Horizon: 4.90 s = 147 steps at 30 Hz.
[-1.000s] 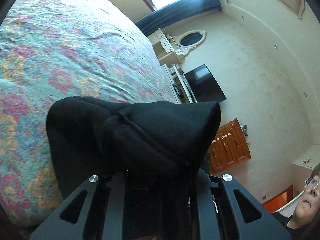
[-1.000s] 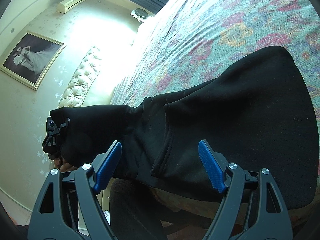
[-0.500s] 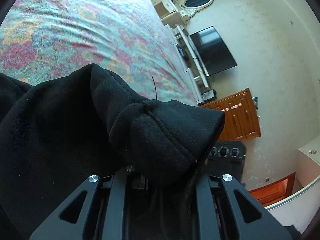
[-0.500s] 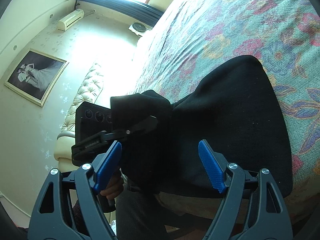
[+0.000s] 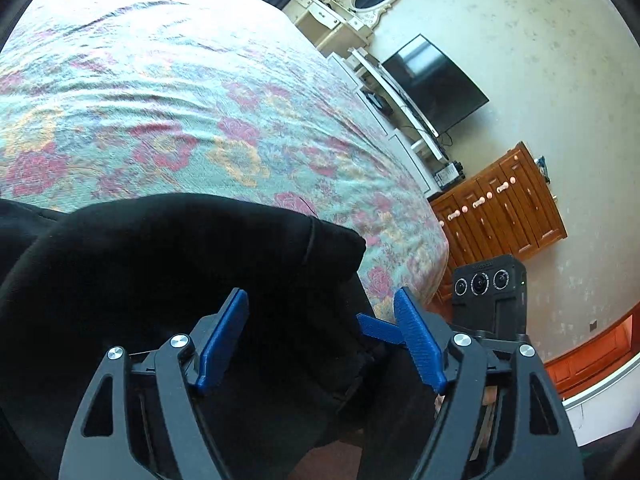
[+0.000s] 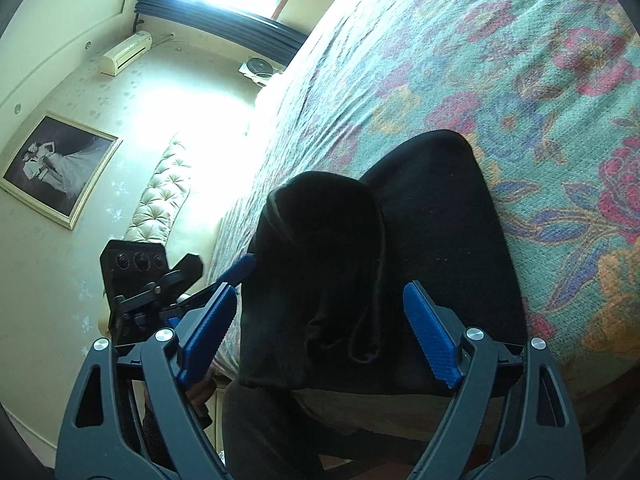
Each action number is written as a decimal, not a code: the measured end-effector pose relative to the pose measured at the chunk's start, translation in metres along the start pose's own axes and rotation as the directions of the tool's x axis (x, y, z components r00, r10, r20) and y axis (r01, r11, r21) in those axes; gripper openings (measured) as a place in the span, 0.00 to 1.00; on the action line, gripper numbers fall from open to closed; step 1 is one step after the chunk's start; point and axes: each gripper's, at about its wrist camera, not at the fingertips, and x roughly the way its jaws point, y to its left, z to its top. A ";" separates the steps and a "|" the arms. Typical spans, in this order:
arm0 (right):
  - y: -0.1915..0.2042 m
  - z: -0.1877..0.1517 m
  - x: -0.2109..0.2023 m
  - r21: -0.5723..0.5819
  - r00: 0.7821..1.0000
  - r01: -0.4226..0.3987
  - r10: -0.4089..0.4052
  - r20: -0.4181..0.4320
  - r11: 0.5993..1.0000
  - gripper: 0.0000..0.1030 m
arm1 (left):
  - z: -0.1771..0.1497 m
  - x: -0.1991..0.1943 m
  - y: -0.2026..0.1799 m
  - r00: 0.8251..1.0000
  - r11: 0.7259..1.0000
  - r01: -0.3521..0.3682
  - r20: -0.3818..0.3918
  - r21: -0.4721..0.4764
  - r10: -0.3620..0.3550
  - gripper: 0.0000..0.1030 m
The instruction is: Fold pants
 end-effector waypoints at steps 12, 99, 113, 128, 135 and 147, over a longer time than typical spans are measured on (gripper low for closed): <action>0.029 0.004 0.037 -0.177 0.984 0.108 -0.130 -0.120 0.978 0.85 | -0.056 -0.124 0.110 0.939 0.932 -0.162 0.239 -0.324 0.246 0.79; -0.057 -0.020 -0.014 0.195 0.999 -0.040 0.034 0.034 0.980 0.73 | -0.150 -0.085 0.138 0.931 0.774 0.314 0.338 -0.549 -0.138 0.88; -0.038 -0.016 -0.018 0.166 0.998 -0.043 0.035 0.051 0.985 0.34 | -0.137 -0.093 0.122 0.969 0.844 0.167 0.241 -0.509 -0.046 0.37; -0.054 -0.028 -0.032 0.189 0.997 -0.056 0.043 0.069 0.980 0.30 | -0.138 -0.101 0.116 0.970 0.872 0.151 0.241 -0.466 -0.040 0.29; -0.037 -0.017 -0.049 0.119 0.996 0.076 -0.082 0.046 0.990 0.72 | -0.149 -0.102 0.126 0.975 0.863 0.151 0.219 -0.482 -0.049 0.52; -0.001 0.067 -0.003 -0.074 0.978 0.206 -0.207 -0.005 0.976 0.90 | -0.074 -0.138 0.148 0.962 0.932 0.119 0.270 -0.342 -0.024 0.77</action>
